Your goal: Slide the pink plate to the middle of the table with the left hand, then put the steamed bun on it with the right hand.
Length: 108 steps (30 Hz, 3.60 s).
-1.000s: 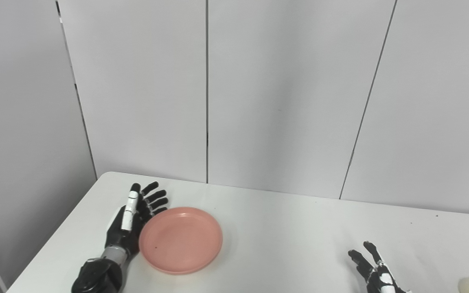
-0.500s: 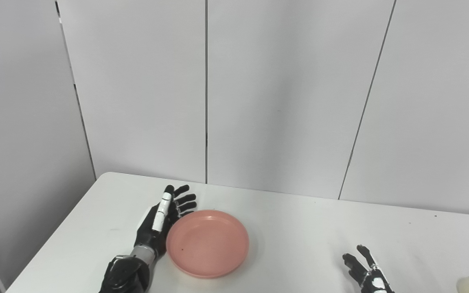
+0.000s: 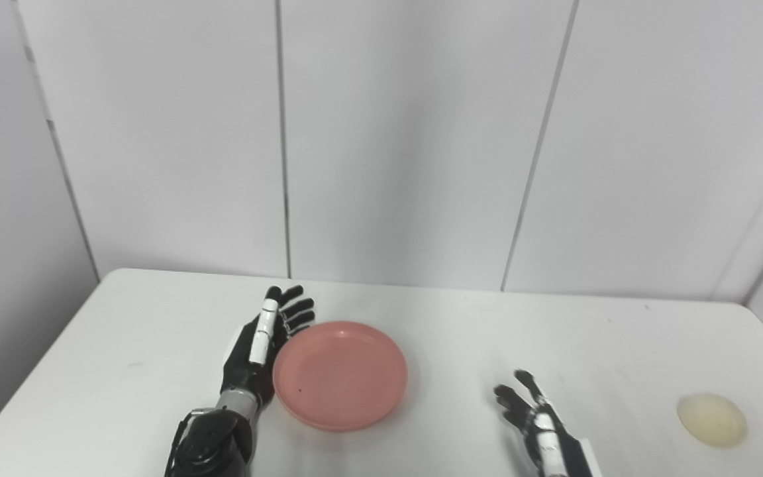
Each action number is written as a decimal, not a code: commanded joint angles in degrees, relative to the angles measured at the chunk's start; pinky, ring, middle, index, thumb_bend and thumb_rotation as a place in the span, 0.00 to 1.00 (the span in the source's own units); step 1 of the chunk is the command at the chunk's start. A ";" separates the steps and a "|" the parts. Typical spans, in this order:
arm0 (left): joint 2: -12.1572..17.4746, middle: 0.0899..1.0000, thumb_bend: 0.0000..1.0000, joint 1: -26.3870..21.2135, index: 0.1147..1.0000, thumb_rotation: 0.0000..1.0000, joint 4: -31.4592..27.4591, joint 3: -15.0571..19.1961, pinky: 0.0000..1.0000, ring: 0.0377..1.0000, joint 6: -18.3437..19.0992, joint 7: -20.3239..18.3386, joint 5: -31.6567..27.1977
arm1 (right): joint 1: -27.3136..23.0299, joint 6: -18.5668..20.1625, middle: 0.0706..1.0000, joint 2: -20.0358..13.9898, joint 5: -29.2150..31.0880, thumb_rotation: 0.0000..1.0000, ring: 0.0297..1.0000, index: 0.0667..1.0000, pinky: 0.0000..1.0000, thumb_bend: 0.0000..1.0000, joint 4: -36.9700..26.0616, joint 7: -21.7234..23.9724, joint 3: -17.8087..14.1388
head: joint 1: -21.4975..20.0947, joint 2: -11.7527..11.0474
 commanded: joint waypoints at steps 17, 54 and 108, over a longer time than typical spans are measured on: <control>-3.61 0.81 0.73 3.51 0.83 0.92 -7.99 -2.05 0.82 0.83 5.39 1.40 0.57 | 0.88 2.46 0.78 4.40 -7.02 1.00 0.84 0.88 0.85 0.56 -1.27 -4.26 3.11 | -10.54 3.29; -6.23 0.80 0.72 5.88 0.81 0.90 -11.93 -2.88 0.84 0.83 8.37 -1.00 -1.47 | -2.95 1.10 0.85 -2.10 -20.39 0.96 0.83 0.87 0.78 0.77 -10.94 -12.84 -5.87 | -13.75 2.65; -8.27 0.79 0.69 3.58 0.81 0.89 -6.29 -2.16 0.81 0.82 5.53 0.08 -1.45 | -24.27 32.06 0.43 -44.63 -54.56 0.48 0.34 0.72 0.30 1.00 11.56 30.49 -2.36 | -11.61 0.28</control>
